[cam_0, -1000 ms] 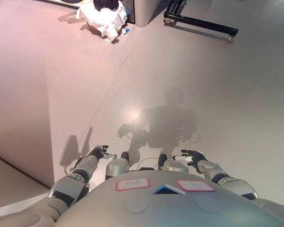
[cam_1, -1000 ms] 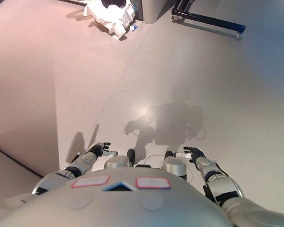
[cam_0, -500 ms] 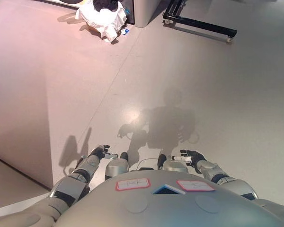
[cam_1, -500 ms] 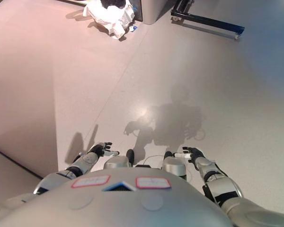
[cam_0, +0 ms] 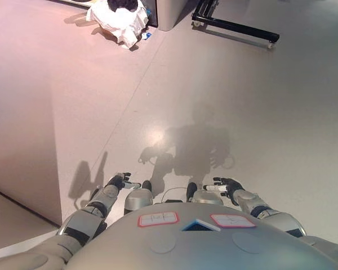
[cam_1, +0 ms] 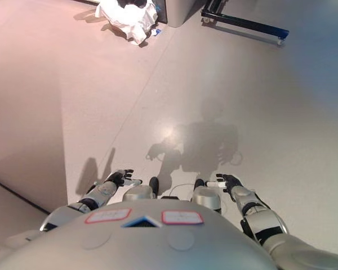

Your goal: Put the clothes in the basket into the washing machine.

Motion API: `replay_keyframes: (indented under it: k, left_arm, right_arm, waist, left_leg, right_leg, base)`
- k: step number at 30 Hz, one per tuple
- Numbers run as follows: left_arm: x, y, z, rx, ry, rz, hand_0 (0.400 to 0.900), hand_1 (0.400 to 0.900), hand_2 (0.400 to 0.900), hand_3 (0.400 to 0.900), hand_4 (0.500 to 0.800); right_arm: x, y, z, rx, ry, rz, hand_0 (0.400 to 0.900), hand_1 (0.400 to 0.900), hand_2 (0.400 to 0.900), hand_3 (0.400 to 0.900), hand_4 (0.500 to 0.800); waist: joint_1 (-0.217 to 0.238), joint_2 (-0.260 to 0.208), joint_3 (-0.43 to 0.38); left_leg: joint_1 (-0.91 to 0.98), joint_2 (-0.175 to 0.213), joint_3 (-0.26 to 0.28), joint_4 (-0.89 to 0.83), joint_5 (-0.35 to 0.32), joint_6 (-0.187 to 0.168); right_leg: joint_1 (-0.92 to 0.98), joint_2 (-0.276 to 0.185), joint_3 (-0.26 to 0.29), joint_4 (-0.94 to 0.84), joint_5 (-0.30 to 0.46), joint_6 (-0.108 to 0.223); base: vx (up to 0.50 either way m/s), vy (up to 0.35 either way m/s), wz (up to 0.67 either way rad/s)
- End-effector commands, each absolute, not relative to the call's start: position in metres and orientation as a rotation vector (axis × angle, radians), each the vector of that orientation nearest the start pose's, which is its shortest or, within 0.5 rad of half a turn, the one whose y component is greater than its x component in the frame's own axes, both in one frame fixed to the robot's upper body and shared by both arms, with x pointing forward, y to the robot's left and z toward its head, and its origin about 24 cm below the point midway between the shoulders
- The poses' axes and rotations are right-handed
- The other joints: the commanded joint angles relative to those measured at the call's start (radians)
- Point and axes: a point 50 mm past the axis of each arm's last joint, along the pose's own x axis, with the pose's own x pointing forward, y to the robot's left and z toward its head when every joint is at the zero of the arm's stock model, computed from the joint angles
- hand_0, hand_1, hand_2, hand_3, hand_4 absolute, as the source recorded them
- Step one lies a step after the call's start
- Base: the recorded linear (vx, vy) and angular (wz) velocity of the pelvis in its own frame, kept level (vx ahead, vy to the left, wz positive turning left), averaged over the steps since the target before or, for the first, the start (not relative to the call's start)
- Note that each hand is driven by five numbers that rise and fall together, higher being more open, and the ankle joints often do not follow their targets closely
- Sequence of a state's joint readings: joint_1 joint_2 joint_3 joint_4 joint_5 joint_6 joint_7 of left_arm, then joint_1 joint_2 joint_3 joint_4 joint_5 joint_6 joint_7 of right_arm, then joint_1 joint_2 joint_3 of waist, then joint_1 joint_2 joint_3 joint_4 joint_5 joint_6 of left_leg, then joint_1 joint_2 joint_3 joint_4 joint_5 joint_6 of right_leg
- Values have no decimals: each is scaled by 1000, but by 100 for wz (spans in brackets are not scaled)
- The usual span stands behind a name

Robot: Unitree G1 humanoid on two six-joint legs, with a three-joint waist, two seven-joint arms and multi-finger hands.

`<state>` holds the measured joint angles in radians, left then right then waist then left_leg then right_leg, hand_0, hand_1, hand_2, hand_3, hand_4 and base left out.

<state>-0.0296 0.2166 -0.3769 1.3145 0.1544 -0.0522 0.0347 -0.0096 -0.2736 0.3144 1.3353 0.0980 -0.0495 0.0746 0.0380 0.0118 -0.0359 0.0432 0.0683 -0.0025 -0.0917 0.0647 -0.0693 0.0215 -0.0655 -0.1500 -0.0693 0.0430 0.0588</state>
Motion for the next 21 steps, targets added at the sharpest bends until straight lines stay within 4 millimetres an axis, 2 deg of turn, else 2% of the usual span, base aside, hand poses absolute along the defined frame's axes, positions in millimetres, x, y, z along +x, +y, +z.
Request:
replay_keyframes:
  k: [1, 2, 3, 4, 6, 9, 10, 11, 12, 14, 15, 16, 17, 18, 19, 21]
  left_arm:
    - [111, 229, -159, 592, 1188, -192, 900, 900, 900, 900, 800]
    - [113, 230, -158, 593, 1183, -191, 900, 900, 900, 900, 800]
    - [116, 232, -157, 589, 1175, -178, 900, 900, 900, 900, 800]
    - [120, 232, -156, 589, 1162, -174, 900, 900, 900, 900, 800]
    - [126, 231, -154, 592, 1145, -172, 900, 900, 900, 900, 800]
    - [142, 227, -149, 609, 1086, -186, 900, 900, 900, 900, 800]
    - [147, 228, -147, 608, 1066, -178, 900, 900, 900, 900, 800]
    - [154, 229, -144, 599, 1044, -153, 900, 900, 900, 900, 800]
    - [158, 230, -142, 585, 1029, -140, 900, 900, 900, 900, 800]
    - [161, 232, -140, 568, 1018, -114, 900, 900, 900, 900, 800]
    - [161, 235, -140, 558, 1018, -96, 900, 900, 900, 900, 800]
    - [160, 233, -141, 550, 1019, -99, 900, 900, 900, 900, 800]
    - [159, 231, -141, 532, 1019, -91, 900, 900, 900, 900, 800]
    - [157, 229, -143, 511, 1023, -77, 900, 900, 900, 900, 800]
    - [156, 226, -143, 491, 1021, -75, 900, 900, 900, 900, 800]
    - [162, 222, -141, 467, 980, -75, 900, 900, 900, 900, 800]
  right_arm:
    - [112, -222, -159, -322, 1177, 143, 900, 900, 900, 900, 800]
    - [116, -221, -158, -335, 1160, 152, 900, 900, 900, 900, 800]
    - [122, -221, -156, -347, 1135, 160, 900, 900, 900, 900, 800]
    - [128, -220, -154, -360, 1112, 169, 900, 900, 900, 900, 800]
    - [132, -222, -152, -403, 1094, 189, 900, 900, 900, 900, 800]
    - [134, -230, -149, -451, 1096, 181, 900, 900, 900, 900, 800]
    - [138, -231, -148, -456, 1083, 180, 900, 900, 900, 900, 800]
    - [144, -231, -145, -467, 1063, 186, 900, 900, 900, 900, 800]
    - [149, -231, -143, -476, 1045, 191, 900, 900, 900, 900, 800]
    - [162, -231, -137, -487, 999, 200, 900, 900, 900, 900, 800]
    - [171, -233, -132, -496, 967, 192, 900, 900, 900, 900, 800]
    - [171, -235, -132, -497, 967, 188, 900, 900, 900, 900, 800]
    - [173, -234, -130, -502, 956, 195, 900, 900, 900, 900, 800]
    - [179, -236, -126, -517, 932, 199, 900, 900, 900, 900, 800]
    - [186, -235, -121, -532, 896, 209, 900, 900, 900, 900, 800]
    - [201, -234, -110, -516, 812, 201, 900, 900, 900, 900, 800]
  waist:
    - [0, -38, 83]
    - [-10, -36, 104]
    - [-19, -26, 125]
    - [-28, -14, 143]
    - [-41, -7, 152]
    - [-62, -17, 151]
    - [-68, -22, 148]
    - [-80, -30, 145]
    - [-82, -37, 141]
    - [-88, -42, 138]
    - [-90, -47, 122]
    - [-93, -43, 114]
    - [-92, -41, 104]
    - [-88, -29, 97]
    - [-83, -28, 98]
    - [-66, -48, 124]
  left_leg:
    - [7, -82, -40, 45, -101, 110]
    - [14, -90, -50, 53, -106, 124]
    - [27, -85, -57, 53, -108, 131]
    - [37, -77, -67, 54, -110, 133]
    - [64, -71, -92, 55, -124, 129]
    - [129, -72, -138, 39, -170, 111]
    - [154, -70, -152, 31, -186, 100]
    - [190, -62, -170, 20, -210, 86]
    - [200, -60, -179, 16, -218, 76]
    - [238, -38, -193, 16, -241, 59]
    - [259, -19, -200, 26, -241, 45]
    - [262, -1, -204, 43, -238, 39]
    - [257, 17, -205, 82, -210, 27]
    - [242, 38, -210, 169, -152, 14]
    - [195, 34, -219, 306, -66, 4]
    - [67, 17, -216, 550, 55, 4]
  right_leg:
    - [-107, -78, 63, 422, -17, 90]
    - [-157, -83, 83, 533, 49, 98]
    - [-205, -74, 100, 617, 78, 97]
    - [-251, -60, 112, 686, 78, 93]
    - [-312, -47, 119, 680, 52, 82]
    - [-342, -72, 102, 470, 39, 83]
    - [-343, -79, 97, 369, 50, 90]
    - [-338, -87, 86, 180, 88, 105]
    - [-340, -99, 94, 121, 112, 116]
    - [-341, -90, 130, 81, 150, 130]
    - [-332, -80, 145, 78, 155, 124]
    - [-321, -69, 151, 70, 161, 113]
    - [-312, -54, 151, 80, 161, 102]
    - [-296, -25, 141, 99, 147, 83]
    - [-267, -8, 139, 103, 128, 61]
    - [-200, 13, 132, 120, 75, 15]
  base:
    - [44, 179, 8]
    - [67, 177, 15]
    - [107, 153, 19]
    - [183, 97, 27]
    - [300, 5, 40]
    - [427, -124, 60]
    - [503, -216, 71]
    - [502, -238, 68]
    - [529, -263, 66]
    - [491, -265, 44]
    - [491, -298, 35]
    - [505, -317, 35]
    - [503, -300, 28]
    - [524, -312, 29]
    - [510, -324, 32]
    - [428, -380, 34]
